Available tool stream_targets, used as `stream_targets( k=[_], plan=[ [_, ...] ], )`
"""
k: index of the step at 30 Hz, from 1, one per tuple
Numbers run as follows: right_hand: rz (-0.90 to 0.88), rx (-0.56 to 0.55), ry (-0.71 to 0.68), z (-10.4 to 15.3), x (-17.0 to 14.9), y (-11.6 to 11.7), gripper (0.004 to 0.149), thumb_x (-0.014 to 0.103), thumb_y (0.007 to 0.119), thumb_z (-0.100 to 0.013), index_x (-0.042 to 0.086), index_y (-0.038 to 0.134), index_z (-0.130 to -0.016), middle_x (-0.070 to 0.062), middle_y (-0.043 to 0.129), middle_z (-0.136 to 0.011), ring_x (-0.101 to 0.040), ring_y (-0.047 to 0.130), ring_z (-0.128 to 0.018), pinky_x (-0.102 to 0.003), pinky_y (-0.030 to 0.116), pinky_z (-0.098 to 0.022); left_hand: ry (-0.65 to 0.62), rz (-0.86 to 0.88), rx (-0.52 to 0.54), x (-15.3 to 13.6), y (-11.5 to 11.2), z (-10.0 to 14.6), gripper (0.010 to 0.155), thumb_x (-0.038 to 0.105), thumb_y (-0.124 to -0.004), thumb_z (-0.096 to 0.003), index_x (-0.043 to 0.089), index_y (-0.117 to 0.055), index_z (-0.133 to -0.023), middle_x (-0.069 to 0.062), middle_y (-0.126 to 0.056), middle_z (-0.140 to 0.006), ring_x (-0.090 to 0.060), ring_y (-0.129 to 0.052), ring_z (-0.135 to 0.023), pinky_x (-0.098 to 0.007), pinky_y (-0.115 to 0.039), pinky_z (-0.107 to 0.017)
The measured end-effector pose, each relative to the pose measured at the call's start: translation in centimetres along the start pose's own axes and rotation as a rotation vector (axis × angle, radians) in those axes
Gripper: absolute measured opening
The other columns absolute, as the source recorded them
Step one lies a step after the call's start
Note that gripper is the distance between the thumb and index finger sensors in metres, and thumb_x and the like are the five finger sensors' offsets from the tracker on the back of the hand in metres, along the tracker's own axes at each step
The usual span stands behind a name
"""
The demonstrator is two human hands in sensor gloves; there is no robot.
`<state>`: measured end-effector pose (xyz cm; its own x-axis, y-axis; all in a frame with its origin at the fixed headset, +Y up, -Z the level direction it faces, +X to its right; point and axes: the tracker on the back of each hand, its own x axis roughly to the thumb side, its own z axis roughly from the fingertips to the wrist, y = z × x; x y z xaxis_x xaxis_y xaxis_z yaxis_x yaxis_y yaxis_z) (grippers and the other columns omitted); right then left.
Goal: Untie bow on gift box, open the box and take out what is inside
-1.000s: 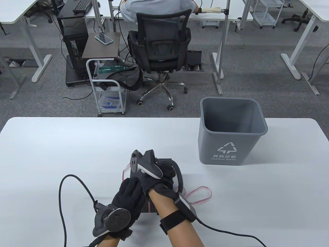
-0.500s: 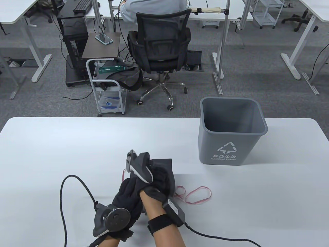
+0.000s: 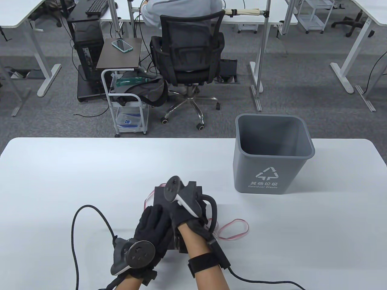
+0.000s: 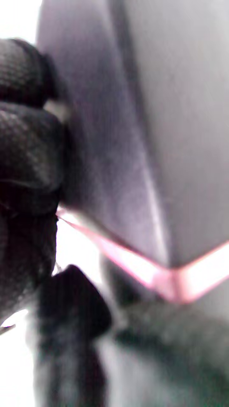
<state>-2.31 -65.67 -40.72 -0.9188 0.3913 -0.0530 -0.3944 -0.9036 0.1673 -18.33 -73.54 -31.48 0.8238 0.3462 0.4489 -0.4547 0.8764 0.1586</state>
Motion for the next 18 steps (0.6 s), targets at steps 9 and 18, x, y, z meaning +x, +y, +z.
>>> stream_targets(
  k=[9,18],
  plan=[
    [-0.451,0.064,-0.193,0.0,-4.1,-0.4,0.044,0.037,0.076,-0.060,0.005,0.078,-0.090,-0.011,0.086,-0.064,-0.014,0.093,-0.036,-0.043,0.078,-0.034,0.033,0.051,-0.021,-0.1,0.0,0.1,0.058,0.048,-0.057,-0.0660,0.020,-0.055,-0.117,-0.019,-0.041,-0.128,-0.064,-0.043,-0.104,-0.062,-0.054,-0.075],
    [-0.797,0.150,-0.295,0.4,-5.6,-0.2,0.045,0.037,0.074,-0.061,0.003,0.076,-0.090,-0.012,0.085,-0.065,-0.014,0.094,-0.038,-0.044,0.080,-0.037,0.056,0.081,-0.023,-0.2,0.1,0.2,0.058,0.047,-0.058,-0.0661,0.019,-0.056,-0.117,-0.019,-0.040,-0.128,-0.063,-0.043,-0.104,-0.062,-0.055,-0.075]
  ],
)
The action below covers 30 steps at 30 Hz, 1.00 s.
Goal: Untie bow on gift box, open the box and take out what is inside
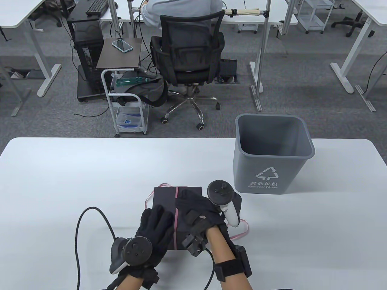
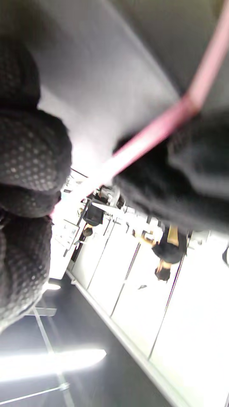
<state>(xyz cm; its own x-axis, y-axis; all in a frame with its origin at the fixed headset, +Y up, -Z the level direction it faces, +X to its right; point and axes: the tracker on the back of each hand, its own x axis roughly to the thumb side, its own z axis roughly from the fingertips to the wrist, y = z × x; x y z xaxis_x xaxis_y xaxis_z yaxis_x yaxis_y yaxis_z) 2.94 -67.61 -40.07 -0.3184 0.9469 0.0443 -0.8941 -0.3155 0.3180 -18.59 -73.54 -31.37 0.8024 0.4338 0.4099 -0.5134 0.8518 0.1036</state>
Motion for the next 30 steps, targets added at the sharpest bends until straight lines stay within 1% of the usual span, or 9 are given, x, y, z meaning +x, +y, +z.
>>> stream_targets(
  k=[6,8,9,10,14,16,20,24,30],
  plan=[
    [-0.086,-0.015,-0.029,0.9,0.1,-1.3,0.044,0.037,0.074,-0.061,0.003,0.076,-0.090,-0.011,0.086,-0.065,-0.013,0.094,-0.037,-0.043,0.081,-0.037,0.005,0.004,0.000,0.1,0.0,0.0,0.058,0.047,-0.059,-0.0662,0.019,-0.055,-0.117,-0.020,-0.039,-0.128,-0.063,-0.043,-0.104,-0.061,-0.055,-0.075],
    [-0.216,-0.019,-0.035,1.0,-0.2,-1.6,0.044,0.038,0.073,-0.061,0.004,0.076,-0.090,-0.011,0.086,-0.064,-0.012,0.094,-0.037,-0.043,0.081,-0.036,0.013,0.009,0.004,0.0,-0.1,0.0,0.058,0.047,-0.059,-0.0662,0.019,-0.055,-0.117,-0.021,-0.039,-0.127,-0.064,-0.043,-0.104,-0.061,-0.056,-0.075],
    [-0.352,0.015,-0.044,1.1,-0.3,-1.7,0.044,0.037,0.073,-0.062,0.003,0.076,-0.090,-0.012,0.085,-0.065,-0.013,0.093,-0.037,-0.043,0.081,-0.036,0.014,0.011,0.012,-0.1,-0.1,0.0,0.058,0.047,-0.059,-0.0662,0.018,-0.055,-0.117,-0.021,-0.039,-0.127,-0.064,-0.043,-0.103,-0.061,-0.056,-0.075],
    [-0.390,0.028,-0.033,1.2,-0.4,-1.8,0.044,0.036,0.073,-0.062,0.002,0.075,-0.090,-0.012,0.085,-0.065,-0.014,0.093,-0.038,-0.044,0.080,-0.037,0.015,0.017,0.016,-0.1,0.0,0.0,0.058,0.047,-0.059,-0.0661,0.019,-0.056,-0.117,-0.021,-0.039,-0.127,-0.064,-0.044,-0.103,-0.061,-0.056,-0.075],
    [-0.403,0.058,-0.067,1.7,-0.6,-2.6,0.045,0.038,0.073,-0.063,0.003,0.075,-0.091,-0.011,0.085,-0.066,-0.011,0.093,-0.038,-0.042,0.081,-0.037,0.017,0.028,0.013,-0.1,0.0,0.1,0.058,0.047,-0.059,-0.0661,0.019,-0.056,-0.117,-0.020,-0.039,-0.127,-0.064,-0.044,-0.103,-0.061,-0.056,-0.074],
    [-0.440,0.036,-0.050,2.0,-1.1,-3.1,0.045,0.037,0.073,-0.062,0.003,0.075,-0.091,-0.011,0.085,-0.066,-0.012,0.094,-0.038,-0.043,0.081,-0.037,0.018,0.024,0.011,-0.1,-0.1,0.0,0.058,0.047,-0.059,-0.0661,0.019,-0.056,-0.117,-0.020,-0.038,-0.127,-0.063,-0.044,-0.104,-0.061,-0.056,-0.075],
    [-0.344,0.038,-0.048,3.0,-1.5,-4.9,0.045,0.037,0.074,-0.063,0.003,0.075,-0.092,-0.012,0.085,-0.067,-0.014,0.094,-0.039,-0.044,0.081,-0.038,0.017,0.024,0.007,-0.1,-0.2,0.0,0.058,0.047,-0.059,-0.0662,0.019,-0.055,-0.117,-0.020,-0.038,-0.128,-0.063,-0.043,-0.104,-0.061,-0.056,-0.075],
    [-0.238,-0.017,-0.039,4.3,-2.4,-7.2,0.045,0.036,0.075,-0.063,0.003,0.075,-0.092,-0.012,0.085,-0.068,-0.015,0.095,-0.040,-0.044,0.081,-0.038,0.017,0.028,0.004,-0.1,-0.2,0.1,0.058,0.047,-0.058,-0.0663,0.019,-0.055,-0.117,-0.020,-0.037,-0.128,-0.063,-0.043,-0.104,-0.061,-0.056,-0.075],
    [-0.244,-0.085,0.023,5.5,-5.3,-9.6,0.044,0.035,0.075,-0.062,0.002,0.075,-0.092,-0.014,0.085,-0.067,-0.016,0.095,-0.039,-0.045,0.080,-0.037,0.022,0.023,-0.001,0.0,-0.1,0.0,0.058,0.047,-0.058,-0.0664,0.019,-0.055,-0.117,-0.020,-0.037,-0.128,-0.063,-0.043,-0.104,-0.061,-0.056,-0.075]
  ],
)
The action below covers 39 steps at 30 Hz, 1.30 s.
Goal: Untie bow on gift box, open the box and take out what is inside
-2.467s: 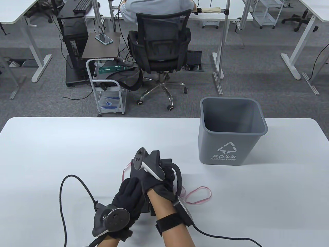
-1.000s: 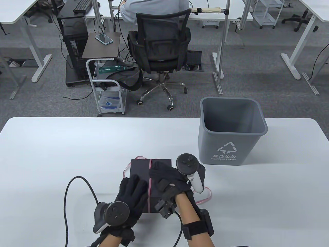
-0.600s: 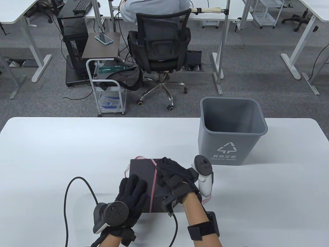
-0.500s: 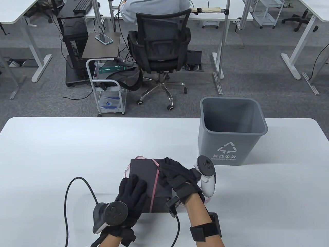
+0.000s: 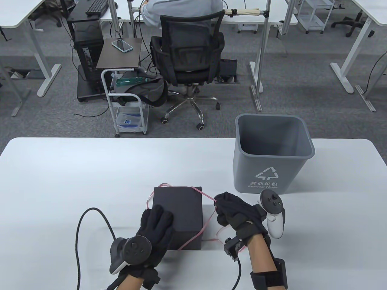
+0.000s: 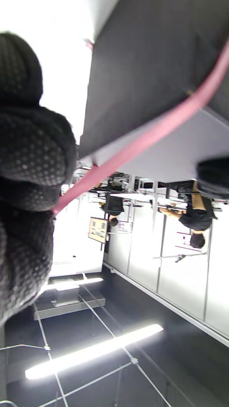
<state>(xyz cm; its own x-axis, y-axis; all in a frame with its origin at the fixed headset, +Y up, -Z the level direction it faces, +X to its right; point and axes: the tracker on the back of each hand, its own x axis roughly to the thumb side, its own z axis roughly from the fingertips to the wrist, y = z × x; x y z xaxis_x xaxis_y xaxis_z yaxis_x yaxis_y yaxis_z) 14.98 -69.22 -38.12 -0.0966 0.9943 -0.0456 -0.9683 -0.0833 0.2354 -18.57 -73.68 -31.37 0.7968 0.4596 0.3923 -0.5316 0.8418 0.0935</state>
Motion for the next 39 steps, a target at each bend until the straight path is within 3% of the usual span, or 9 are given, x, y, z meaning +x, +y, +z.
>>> stream_targets(
  k=[3,8,13,19,21,24,29,37,39],
  plan=[
    [0.031,-0.025,0.038,0.3,-1.2,-1.1,0.044,0.035,0.075,-0.062,0.001,0.075,-0.091,-0.015,0.085,-0.067,-0.017,0.094,-0.039,-0.046,0.080,-0.038,0.002,0.010,0.001,-0.1,0.0,0.0,0.058,0.047,-0.059,-0.0664,0.019,-0.054,-0.117,-0.020,-0.037,-0.128,-0.063,-0.043,-0.104,-0.061,-0.056,-0.075],
    [0.226,-0.131,0.063,0.9,-2.6,-2.2,0.044,0.034,0.076,-0.062,0.002,0.076,-0.091,-0.015,0.085,-0.067,-0.018,0.094,-0.039,-0.047,0.079,-0.038,0.003,0.007,-0.002,0.0,0.0,0.0,0.058,0.047,-0.059,-0.0664,0.020,-0.055,-0.117,-0.020,-0.037,-0.128,-0.064,-0.044,-0.104,-0.061,-0.056,-0.075],
    [0.204,-0.184,0.054,0.8,-3.7,-2.2,0.044,0.035,0.075,-0.062,0.002,0.074,-0.092,-0.014,0.084,-0.068,-0.017,0.094,-0.040,-0.047,0.079,-0.039,0.006,0.009,-0.002,0.0,0.0,0.0,0.058,0.047,-0.059,-0.0664,0.020,-0.055,-0.117,-0.020,-0.037,-0.128,-0.063,-0.044,-0.104,-0.061,-0.057,-0.075],
    [0.314,-0.364,0.071,0.9,-4.9,-1.7,0.045,0.034,0.074,-0.062,0.001,0.073,-0.093,-0.015,0.084,-0.069,-0.018,0.095,-0.041,-0.047,0.080,-0.039,0.015,0.021,-0.002,-0.1,0.0,0.1,0.058,0.047,-0.059,-0.0665,0.020,-0.055,-0.117,-0.020,-0.036,-0.128,-0.063,-0.044,-0.104,-0.061,-0.057,-0.075],
    [0.355,-0.352,0.070,1.0,-5.2,-1.6,0.044,0.034,0.074,-0.062,0.002,0.073,-0.092,-0.015,0.084,-0.068,-0.018,0.095,-0.041,-0.047,0.080,-0.040,0.017,0.023,-0.002,-0.1,0.0,0.1,0.058,0.047,-0.059,-0.0665,0.020,-0.054,-0.117,-0.020,-0.035,-0.128,-0.063,-0.044,-0.104,-0.060,-0.057,-0.075],
    [0.297,-0.245,0.059,1.5,-5.0,-1.7,0.044,0.034,0.075,-0.062,0.002,0.074,-0.092,-0.015,0.084,-0.068,-0.019,0.095,-0.041,-0.048,0.080,-0.040,0.017,0.024,0.000,-0.2,0.0,0.1,0.058,0.047,-0.059,-0.0665,0.020,-0.054,-0.117,-0.020,-0.035,-0.128,-0.063,-0.044,-0.104,-0.061,-0.057,-0.075],
    [0.380,-0.112,0.014,2.1,-4.7,-1.5,0.043,0.031,0.076,-0.062,0.002,0.074,-0.094,-0.018,0.083,-0.072,-0.024,0.095,-0.046,-0.052,0.077,-0.044,0.016,0.023,0.002,-0.2,-0.1,0.1,0.058,0.047,-0.058,-0.0665,0.020,-0.054,-0.117,-0.020,-0.035,-0.128,-0.063,-0.044,-0.104,-0.061,-0.057,-0.074],
    [0.810,-0.030,0.102,2.5,-4.6,-0.4,0.039,0.026,0.074,-0.064,0.009,0.072,-0.098,-0.022,0.074,-0.087,-0.036,0.087,-0.066,-0.060,0.064,-0.059,0.020,0.037,-0.002,-0.2,-0.1,0.1,0.058,0.047,-0.058,-0.0667,0.020,-0.054,-0.117,-0.020,-0.034,-0.128,-0.063,-0.043,-0.104,-0.061,-0.056,-0.074],
    [0.849,-0.010,0.118,2.6,-4.6,-0.5,0.038,0.025,0.074,-0.064,0.010,0.072,-0.099,-0.023,0.068,-0.092,-0.038,0.083,-0.072,-0.061,0.060,-0.063,0.021,0.034,-0.004,-0.1,-0.1,0.0,0.058,0.047,-0.058,-0.0667,0.020,-0.053,-0.117,-0.020,-0.034,-0.128,-0.063,-0.043,-0.104,-0.061,-0.056,-0.075]
  ],
)
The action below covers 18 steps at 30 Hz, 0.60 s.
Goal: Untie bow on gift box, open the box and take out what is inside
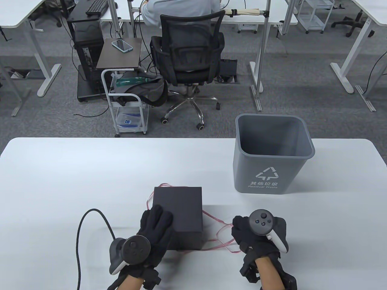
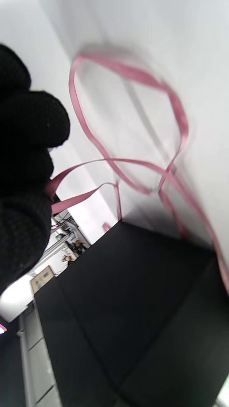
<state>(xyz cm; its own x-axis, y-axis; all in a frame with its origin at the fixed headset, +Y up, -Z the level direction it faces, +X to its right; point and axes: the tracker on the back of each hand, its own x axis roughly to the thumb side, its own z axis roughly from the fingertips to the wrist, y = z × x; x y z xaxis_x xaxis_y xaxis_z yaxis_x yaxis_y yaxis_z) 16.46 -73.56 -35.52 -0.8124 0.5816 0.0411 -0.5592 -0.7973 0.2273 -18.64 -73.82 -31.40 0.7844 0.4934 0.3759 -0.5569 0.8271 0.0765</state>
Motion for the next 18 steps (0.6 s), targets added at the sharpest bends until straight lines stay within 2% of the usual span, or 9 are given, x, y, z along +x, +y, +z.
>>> stream_targets(
  k=[2,4,8,10,12,14,15,18],
  plan=[
    [0.028,0.006,-0.016,0.0,-0.1,-0.1,0.038,0.025,0.075,-0.064,0.010,0.072,-0.099,-0.023,0.062,-0.096,-0.039,0.078,-0.078,-0.062,0.055,-0.067,0.000,-0.005,0.001,0.0,0.0,0.0,0.058,0.047,-0.058,-0.0667,0.020,-0.053,-0.117,-0.020,-0.034,-0.128,-0.064,-0.043,-0.104,-0.061,-0.057,-0.074],
    [0.077,-0.041,-0.021,0.0,-0.2,-0.2,0.038,0.025,0.076,-0.064,0.011,0.073,-0.099,-0.023,0.060,-0.099,-0.040,0.076,-0.082,-0.062,0.053,-0.068,0.004,-0.002,-0.001,0.0,0.0,0.0,0.058,0.047,-0.058,-0.0667,0.020,-0.053,-0.118,-0.020,-0.034,-0.128,-0.063,-0.043,-0.104,-0.061,-0.056,-0.074],
    [0.156,0.007,-0.135,-0.5,-0.5,0.3,0.038,0.025,0.076,-0.064,0.017,0.071,-0.101,-0.018,0.049,-0.109,-0.042,0.059,-0.097,-0.062,0.036,-0.077,0.010,0.010,-0.003,0.0,0.2,0.1,0.058,0.047,-0.058,-0.0668,0.020,-0.053,-0.118,-0.019,-0.034,-0.128,-0.063,-0.044,-0.104,-0.061,-0.057,-0.074],
    [0.192,0.008,-0.125,-0.7,-0.7,0.5,0.040,0.027,0.073,-0.064,0.023,0.067,-0.104,-0.017,0.044,-0.113,-0.043,0.052,-0.103,-0.063,0.031,-0.077,0.010,0.013,-0.003,0.0,0.2,0.0,0.058,0.047,-0.058,-0.0668,0.020,-0.053,-0.118,-0.019,-0.033,-0.128,-0.063,-0.044,-0.104,-0.061,-0.057,-0.074],
    [0.155,0.047,-0.104,-0.7,-1.1,0.7,0.058,0.036,0.071,-0.064,0.023,0.049,-0.116,-0.021,0.036,-0.117,-0.049,0.042,-0.106,-0.065,0.031,-0.076,0.009,0.011,-0.002,0.0,0.2,0.0,0.058,0.048,-0.058,-0.0668,0.020,-0.053,-0.118,-0.019,-0.033,-0.128,-0.063,-0.044,-0.104,-0.061,-0.057,-0.074],
    [0.093,0.105,-0.074,-0.8,-1.6,0.8,0.073,0.043,0.075,-0.062,0.020,0.036,-0.119,-0.024,0.028,-0.118,-0.057,0.033,-0.105,-0.069,0.029,-0.074,0.009,0.013,-0.003,0.0,0.2,0.1,0.058,0.048,-0.058,-0.0668,0.020,-0.053,-0.118,-0.019,-0.033,-0.128,-0.063,-0.044,-0.104,-0.061,-0.057,-0.074],
    [0.047,0.178,-0.011,-0.9,-2.1,0.9,0.085,0.047,0.079,-0.060,0.017,0.027,-0.120,-0.028,0.020,-0.118,-0.064,0.027,-0.103,-0.072,0.030,-0.072,0.010,0.016,-0.003,0.0,0.2,0.1,0.058,0.048,-0.058,-0.0668,0.020,-0.053,-0.118,-0.019,-0.033,-0.128,-0.063,-0.044,-0.104,-0.061,-0.057,-0.074],
    [0.022,0.243,0.080,-1.4,-3.5,1.8,0.110,0.055,0.086,-0.049,0.013,0.007,-0.114,-0.035,0.009,-0.112,-0.071,0.022,-0.098,-0.075,0.032,-0.070,0.013,0.024,-0.005,0.0,0.2,0.1,0.058,0.047,-0.058,-0.0669,0.020,-0.053,-0.118,-0.019,-0.033,-0.128,-0.063,-0.044,-0.104,-0.061,-0.057,-0.074]
  ],
)
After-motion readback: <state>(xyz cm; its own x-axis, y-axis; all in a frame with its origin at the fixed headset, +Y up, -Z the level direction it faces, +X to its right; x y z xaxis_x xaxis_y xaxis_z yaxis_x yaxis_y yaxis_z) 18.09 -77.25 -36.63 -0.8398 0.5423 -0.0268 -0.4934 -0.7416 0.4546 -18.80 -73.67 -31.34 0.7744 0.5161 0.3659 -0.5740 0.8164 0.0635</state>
